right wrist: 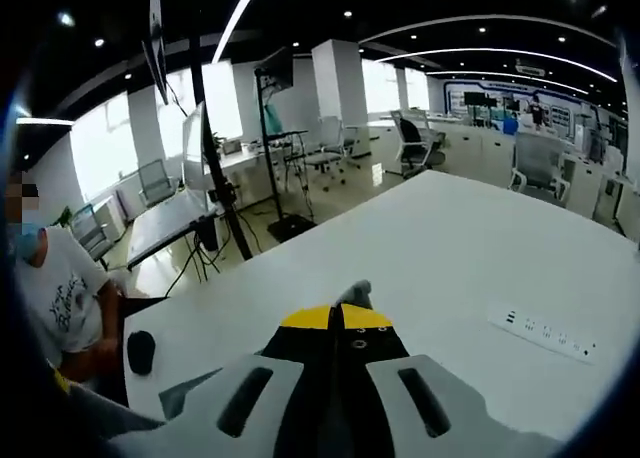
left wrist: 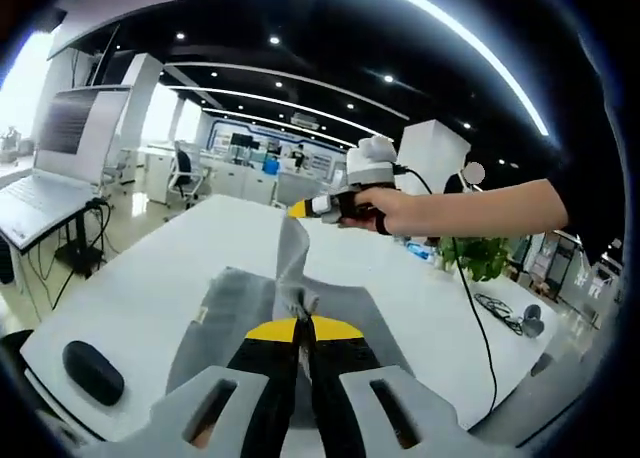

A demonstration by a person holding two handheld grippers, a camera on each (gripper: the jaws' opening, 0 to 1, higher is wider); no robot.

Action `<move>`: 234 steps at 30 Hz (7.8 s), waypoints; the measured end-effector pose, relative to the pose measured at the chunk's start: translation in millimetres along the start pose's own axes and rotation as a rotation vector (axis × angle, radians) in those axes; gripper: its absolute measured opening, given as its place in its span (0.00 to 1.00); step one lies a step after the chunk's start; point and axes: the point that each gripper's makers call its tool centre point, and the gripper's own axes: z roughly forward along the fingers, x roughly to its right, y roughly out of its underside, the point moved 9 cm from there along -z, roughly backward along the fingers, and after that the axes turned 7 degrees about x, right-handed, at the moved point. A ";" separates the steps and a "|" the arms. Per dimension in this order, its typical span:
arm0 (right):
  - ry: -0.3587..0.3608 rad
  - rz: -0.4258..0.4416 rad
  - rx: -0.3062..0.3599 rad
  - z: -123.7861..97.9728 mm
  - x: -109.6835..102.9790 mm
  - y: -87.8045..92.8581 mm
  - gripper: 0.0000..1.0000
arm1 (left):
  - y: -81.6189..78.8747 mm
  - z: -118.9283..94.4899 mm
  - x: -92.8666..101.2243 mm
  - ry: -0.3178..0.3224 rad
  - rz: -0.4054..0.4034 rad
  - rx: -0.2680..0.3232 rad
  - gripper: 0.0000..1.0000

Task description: Fold the towel on the table until its edges align and the towel forms a compact rectangular stack.

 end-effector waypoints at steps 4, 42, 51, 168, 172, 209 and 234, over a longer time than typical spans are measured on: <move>-0.006 -0.011 -0.017 6.7 -2.0 1.4 0.00 | 1.0 0.2 -4.4 -0.007 -0.010 -0.004 0.03; -0.035 0.010 -0.152 92.2 -11.1 51.2 0.00 | 62.1 5.0 -59.5 -0.289 -0.141 -0.046 0.03; -0.030 -0.002 -0.182 115.5 -14.7 69.2 0.00 | 70.8 8.2 -78.5 -0.297 -0.160 -0.069 0.03; 0.091 0.008 -0.252 -87.4 164.6 112.3 0.42 | 114.3 92.2 115.6 0.492 0.258 -0.531 0.62; 0.100 0.018 -0.258 -93.3 166.6 115.1 0.41 | 118.9 93.9 119.4 0.511 0.257 -0.548 0.61; 0.140 0.083 -0.351 -105.4 169.0 166.6 0.22 | 155.4 84.9 158.1 0.612 0.335 -0.692 0.32; 0.128 0.031 -0.367 -107.3 157.1 173.2 0.09 | 167.1 87.4 158.0 0.629 0.570 -0.696 0.23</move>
